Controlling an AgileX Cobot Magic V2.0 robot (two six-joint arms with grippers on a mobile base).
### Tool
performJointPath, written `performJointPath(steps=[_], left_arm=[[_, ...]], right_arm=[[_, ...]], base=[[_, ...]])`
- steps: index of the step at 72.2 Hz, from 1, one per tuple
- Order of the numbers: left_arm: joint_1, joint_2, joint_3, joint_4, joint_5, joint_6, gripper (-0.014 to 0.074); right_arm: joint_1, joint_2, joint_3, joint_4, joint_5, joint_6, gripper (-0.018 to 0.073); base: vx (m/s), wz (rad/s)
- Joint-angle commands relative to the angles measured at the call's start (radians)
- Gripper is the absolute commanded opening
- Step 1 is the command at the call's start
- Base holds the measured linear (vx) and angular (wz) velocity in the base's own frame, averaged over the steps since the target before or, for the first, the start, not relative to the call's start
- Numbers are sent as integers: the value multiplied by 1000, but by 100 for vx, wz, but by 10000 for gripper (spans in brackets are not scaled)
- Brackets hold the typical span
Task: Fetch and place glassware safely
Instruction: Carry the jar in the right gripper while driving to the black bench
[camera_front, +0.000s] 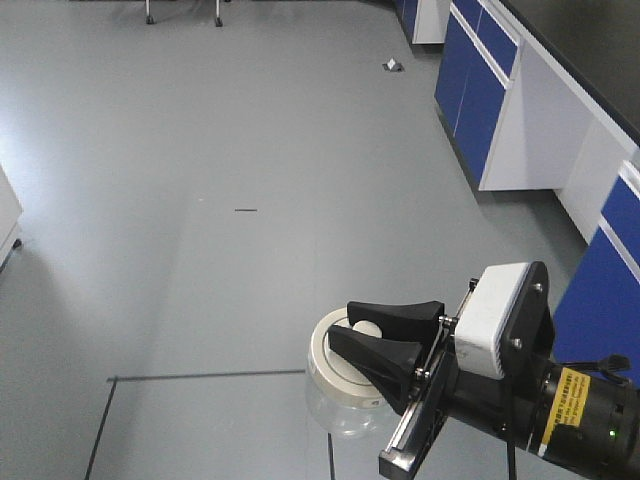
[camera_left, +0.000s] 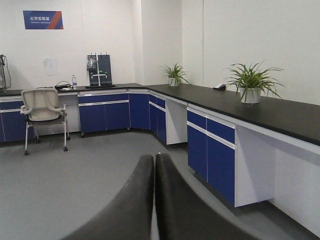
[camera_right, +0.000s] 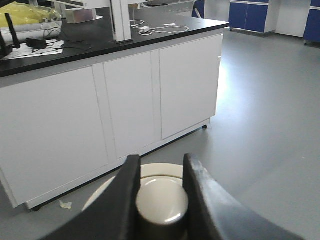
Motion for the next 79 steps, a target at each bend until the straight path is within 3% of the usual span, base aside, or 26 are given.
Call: performJointPath(steps=[1,79], left_arm=[[-7,5,-27,-10,-69,-2,-7],[-7,5,-27,-10,-69,-2,-7]], right_arm=[[0,-23,-28,30,-86,-2,-1],[0,-21,-28,30,-86,-2,-1]], base=[[63,-1],[70,-2]])
